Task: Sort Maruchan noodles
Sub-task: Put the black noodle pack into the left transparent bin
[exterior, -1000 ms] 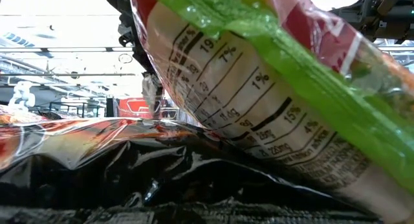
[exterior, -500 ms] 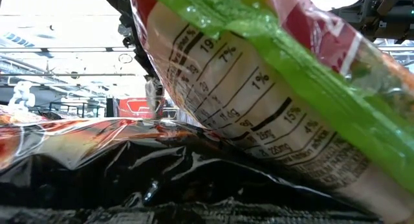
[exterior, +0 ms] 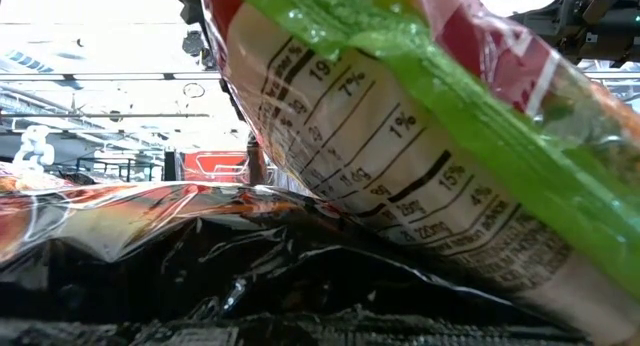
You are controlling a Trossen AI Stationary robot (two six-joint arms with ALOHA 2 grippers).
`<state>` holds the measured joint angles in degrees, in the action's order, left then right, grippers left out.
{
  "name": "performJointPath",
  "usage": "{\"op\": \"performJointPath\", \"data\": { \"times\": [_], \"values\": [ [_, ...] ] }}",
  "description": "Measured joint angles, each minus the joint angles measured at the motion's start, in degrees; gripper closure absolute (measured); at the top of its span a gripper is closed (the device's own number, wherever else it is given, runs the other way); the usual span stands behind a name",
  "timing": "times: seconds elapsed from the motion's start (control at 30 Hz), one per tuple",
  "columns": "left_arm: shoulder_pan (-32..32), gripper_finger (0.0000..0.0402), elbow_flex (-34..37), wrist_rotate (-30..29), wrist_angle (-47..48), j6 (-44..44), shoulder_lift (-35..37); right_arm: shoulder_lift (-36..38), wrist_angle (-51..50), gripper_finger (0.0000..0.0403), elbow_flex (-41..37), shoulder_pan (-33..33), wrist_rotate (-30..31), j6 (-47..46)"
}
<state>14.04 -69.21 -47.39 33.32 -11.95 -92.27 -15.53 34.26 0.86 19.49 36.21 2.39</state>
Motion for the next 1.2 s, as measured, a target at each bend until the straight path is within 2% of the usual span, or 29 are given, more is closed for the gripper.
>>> {"op": "performJointPath", "data": {
  "times": [0.17,0.53,0.77,0.9,1.2],
  "values": [
    [-0.26,0.0401,0.0,2.64,0.0,-6.02,0.0,0.0,0.0,0.0332,0.01,0.01,0.0,0.0],
    [-0.26,0.0401,0.0,11.49,4.79,-28.08,0.0,0.0,-0.18,0.0332,0.01,0.01,-0.02,0.0],
    [0.18,0.0401,-0.02,10.8,8.11,-34.96,0.02,-0.02,-0.24,0.0332,0.02,0.0,-0.02,0.47],
    [0.68,0.0401,-0.02,7.07,6.92,-37.49,0.02,-0.02,-0.24,0.0332,0.02,0.02,-0.02,1.31],
    [3.21,0.0401,-3.0,5.81,6.74,-37.45,0.02,-0.02,-0.24,0.0332,0.01,0.01,-0.02,1.29]
  ]
}}
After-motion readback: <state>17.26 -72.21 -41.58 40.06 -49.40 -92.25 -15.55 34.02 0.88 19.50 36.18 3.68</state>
